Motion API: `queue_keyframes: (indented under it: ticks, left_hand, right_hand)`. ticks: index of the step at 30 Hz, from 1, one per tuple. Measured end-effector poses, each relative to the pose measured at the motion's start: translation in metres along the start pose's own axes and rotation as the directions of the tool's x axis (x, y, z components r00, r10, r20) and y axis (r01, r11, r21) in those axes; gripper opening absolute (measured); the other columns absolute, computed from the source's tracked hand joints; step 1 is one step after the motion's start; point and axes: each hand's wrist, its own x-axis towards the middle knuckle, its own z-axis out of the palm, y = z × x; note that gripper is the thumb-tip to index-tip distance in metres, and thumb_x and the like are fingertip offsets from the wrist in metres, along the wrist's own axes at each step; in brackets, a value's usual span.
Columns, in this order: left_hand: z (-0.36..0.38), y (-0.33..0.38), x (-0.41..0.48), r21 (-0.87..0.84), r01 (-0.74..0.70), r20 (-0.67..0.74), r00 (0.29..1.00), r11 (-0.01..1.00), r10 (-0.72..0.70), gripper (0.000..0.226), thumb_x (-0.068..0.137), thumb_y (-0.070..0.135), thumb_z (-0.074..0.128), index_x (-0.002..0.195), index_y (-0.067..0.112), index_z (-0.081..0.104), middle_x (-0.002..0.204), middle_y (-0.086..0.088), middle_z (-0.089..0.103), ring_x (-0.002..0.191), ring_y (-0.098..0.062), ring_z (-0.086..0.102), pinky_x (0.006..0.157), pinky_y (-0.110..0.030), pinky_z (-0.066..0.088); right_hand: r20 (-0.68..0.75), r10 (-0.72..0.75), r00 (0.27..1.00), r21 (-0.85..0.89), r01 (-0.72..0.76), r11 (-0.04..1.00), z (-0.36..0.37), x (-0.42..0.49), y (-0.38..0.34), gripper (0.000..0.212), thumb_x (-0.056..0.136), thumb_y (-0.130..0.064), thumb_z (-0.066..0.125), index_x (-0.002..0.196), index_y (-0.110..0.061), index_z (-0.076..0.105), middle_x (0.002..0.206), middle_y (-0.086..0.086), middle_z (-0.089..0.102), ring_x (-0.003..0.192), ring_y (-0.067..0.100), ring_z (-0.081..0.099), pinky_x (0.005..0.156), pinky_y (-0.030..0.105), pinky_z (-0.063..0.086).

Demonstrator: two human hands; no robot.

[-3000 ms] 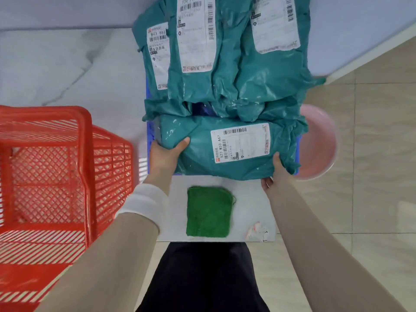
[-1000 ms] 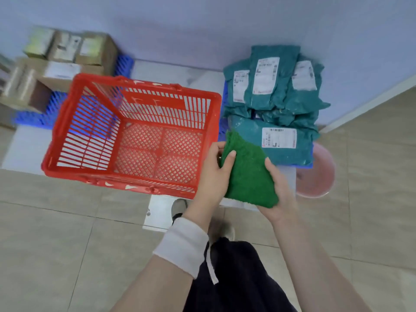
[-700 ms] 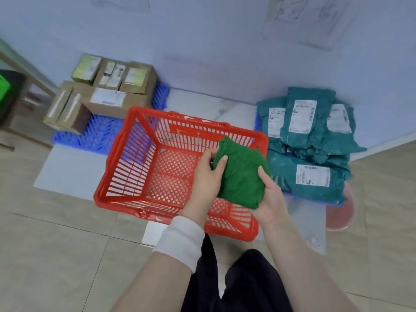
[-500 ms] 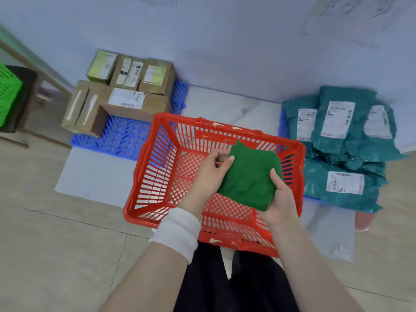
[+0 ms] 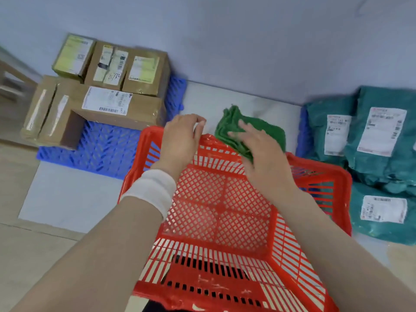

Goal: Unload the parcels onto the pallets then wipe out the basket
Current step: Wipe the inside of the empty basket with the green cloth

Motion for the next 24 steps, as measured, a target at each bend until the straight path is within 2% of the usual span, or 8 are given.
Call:
queue_keyframes:
  ticks: [2,3,6,8,11,16,20,24]
  left_hand:
    - [0.010,-0.005,0.001,0.210,-0.050,0.003,0.999,0.976,0.051,0.037,0.096,0.029,0.032,0.094,0.016,0.067,0.091,-0.009,0.069,0.092,-0.031,0.056,0.079,-0.042,0.034]
    - [0.012,-0.007,-0.001,0.251,-0.072,-0.012,0.997,0.965,0.077,0.039,0.095,0.028,0.031,0.088,0.014,0.067,0.085,-0.010,0.068,0.087,-0.032,0.056,0.075,-0.043,0.033]
    - [0.016,-0.007,-0.008,0.227,-0.075,-0.115,0.988,0.971,0.103,0.039,0.093,0.026,0.032,0.078,0.011,0.064,0.073,-0.011,0.065,0.078,-0.032,0.056,0.074,-0.042,0.033]
    - [0.022,-0.009,-0.009,0.225,-0.098,-0.169,0.976,0.969,0.138,0.036,0.093,0.025,0.034,0.076,0.011,0.063,0.070,-0.009,0.064,0.077,-0.031,0.056,0.074,-0.039,0.028]
    - [0.027,-0.011,-0.010,0.214,-0.107,-0.229,0.961,0.971,0.156,0.033,0.093,0.023,0.038,0.073,0.010,0.061,0.067,-0.009,0.063,0.074,-0.030,0.057,0.072,-0.037,0.024]
    - [0.031,-0.012,-0.010,0.201,-0.110,-0.236,0.959,0.973,0.157,0.036,0.094,0.025,0.032,0.075,0.012,0.060,0.071,-0.008,0.063,0.078,-0.029,0.055,0.074,-0.036,0.023]
    - [0.030,-0.012,-0.009,0.194,-0.108,-0.224,0.963,0.975,0.151,0.039,0.095,0.028,0.027,0.077,0.013,0.059,0.072,-0.006,0.063,0.079,-0.029,0.054,0.075,-0.035,0.022]
    - [0.030,-0.012,-0.009,0.198,-0.096,-0.210,0.968,0.976,0.137,0.039,0.095,0.029,0.027,0.077,0.014,0.058,0.073,-0.005,0.063,0.079,-0.027,0.052,0.076,-0.034,0.022]
  right_hand:
    - [0.255,-0.033,0.966,-0.257,0.101,0.961,0.028,0.001,0.008,0.056,0.086,-0.033,0.055,0.138,-0.020,0.039,0.152,0.013,0.023,0.141,0.028,0.021,0.116,0.043,0.011]
    - [0.252,-0.053,0.966,-0.270,0.123,0.955,0.034,0.000,0.013,0.059,0.085,-0.042,0.054,0.138,-0.019,0.040,0.151,0.014,0.026,0.140,0.030,0.024,0.115,0.045,0.014]
    - [-0.055,-0.063,0.996,-0.096,0.058,0.994,0.034,0.007,0.022,0.051,0.088,-0.044,0.046,0.126,-0.011,0.052,0.128,0.011,0.057,0.116,0.029,0.053,0.100,0.041,0.038]
    - [-0.069,-0.066,0.995,-0.187,0.052,0.981,0.041,0.021,0.025,0.049,0.090,-0.041,0.043,0.126,-0.009,0.052,0.118,0.011,0.061,0.105,0.031,0.057,0.090,0.042,0.043]
    - [0.008,-0.079,0.997,-0.359,0.076,0.930,0.058,0.034,0.024,0.044,0.094,-0.037,0.037,0.125,-0.009,0.053,0.105,0.013,0.064,0.090,0.035,0.059,0.074,0.042,0.043]
    - [-0.163,-0.063,0.985,-0.389,-0.005,0.921,0.068,0.045,0.027,0.038,0.097,-0.029,0.029,0.089,-0.006,0.059,0.073,0.012,0.064,0.055,0.030,0.052,0.047,0.030,0.026]
    - [-0.100,0.026,0.995,-0.455,-0.070,0.888,0.069,0.058,0.027,0.040,0.100,-0.027,0.029,0.090,-0.004,0.059,0.073,0.016,0.061,0.059,0.031,0.047,0.050,0.028,0.024]
    - [0.125,0.295,0.947,-0.251,-0.258,0.933,0.063,0.079,0.036,0.049,0.098,-0.038,0.018,0.073,-0.013,0.052,0.071,0.004,0.049,0.072,0.027,0.044,0.067,0.033,0.029]
